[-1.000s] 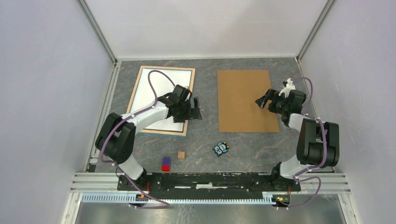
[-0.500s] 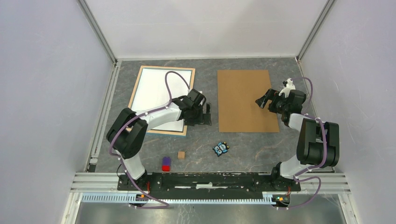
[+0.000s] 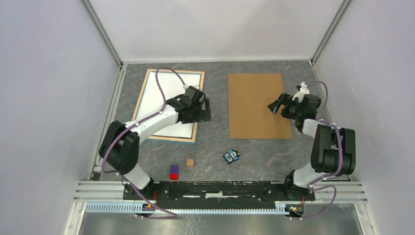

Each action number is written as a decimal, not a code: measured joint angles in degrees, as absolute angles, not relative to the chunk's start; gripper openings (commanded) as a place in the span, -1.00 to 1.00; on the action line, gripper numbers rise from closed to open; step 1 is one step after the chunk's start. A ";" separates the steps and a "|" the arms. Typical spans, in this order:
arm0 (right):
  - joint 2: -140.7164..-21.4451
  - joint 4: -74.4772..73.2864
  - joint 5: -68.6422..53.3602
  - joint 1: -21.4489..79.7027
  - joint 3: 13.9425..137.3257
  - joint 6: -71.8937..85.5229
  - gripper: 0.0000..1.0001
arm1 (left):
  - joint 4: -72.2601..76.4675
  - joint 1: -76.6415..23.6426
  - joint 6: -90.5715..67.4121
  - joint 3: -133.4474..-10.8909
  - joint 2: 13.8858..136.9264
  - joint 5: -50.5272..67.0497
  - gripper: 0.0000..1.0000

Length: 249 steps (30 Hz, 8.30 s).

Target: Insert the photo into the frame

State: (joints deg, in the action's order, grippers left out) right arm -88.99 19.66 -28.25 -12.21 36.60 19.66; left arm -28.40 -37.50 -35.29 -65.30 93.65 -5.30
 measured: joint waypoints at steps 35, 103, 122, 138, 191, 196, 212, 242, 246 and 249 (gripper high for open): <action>-89.01 18.81 -27.59 -12.21 36.60 18.96 0.96 | -31.18 -50.04 -36.49 -72.07 98.00 -13.96 1.00; -94.67 31.35 -23.33 -15.88 32.84 25.30 0.96 | 43.79 -38.52 -73.14 -64.42 121.56 20.01 -0.28; -93.91 29.78 -24.93 -16.29 32.64 24.62 0.96 | 16.73 -39.31 -63.07 -76.34 117.19 17.19 -0.95; -91.20 24.60 -23.33 -17.34 32.60 22.24 0.96 | -22.68 -41.78 -42.48 -92.73 103.37 10.37 -0.95; -94.70 33.19 -29.50 -17.76 31.24 27.40 0.96 | -88.16 -43.64 -19.38 -115.85 115.09 -56.86 -0.96; -94.83 33.41 -29.67 -17.76 31.24 27.70 0.96 | -88.47 -43.64 -21.19 -115.90 117.67 -56.86 -0.96; -95.11 33.89 -30.02 -17.76 31.24 28.25 0.96 | -88.84 -43.40 -27.05 -116.73 121.49 -58.04 -0.96; -95.66 35.05 -30.65 -17.76 31.24 28.75 0.96 | -87.92 -41.39 -29.80 -113.78 125.21 -59.61 0.31; -95.66 35.05 -30.83 -17.76 31.24 28.82 0.96 | -84.84 -41.39 -28.80 -111.04 125.21 -56.27 0.56; -95.66 35.05 -30.87 -17.76 31.24 28.86 0.96 | -82.65 -41.39 -27.55 -109.73 124.97 -53.10 0.76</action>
State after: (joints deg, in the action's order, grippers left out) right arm -95.66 35.05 -30.87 -17.76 31.24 28.86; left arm -82.65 -41.39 -27.55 -109.73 124.97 -53.10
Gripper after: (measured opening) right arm 0.982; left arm 0.773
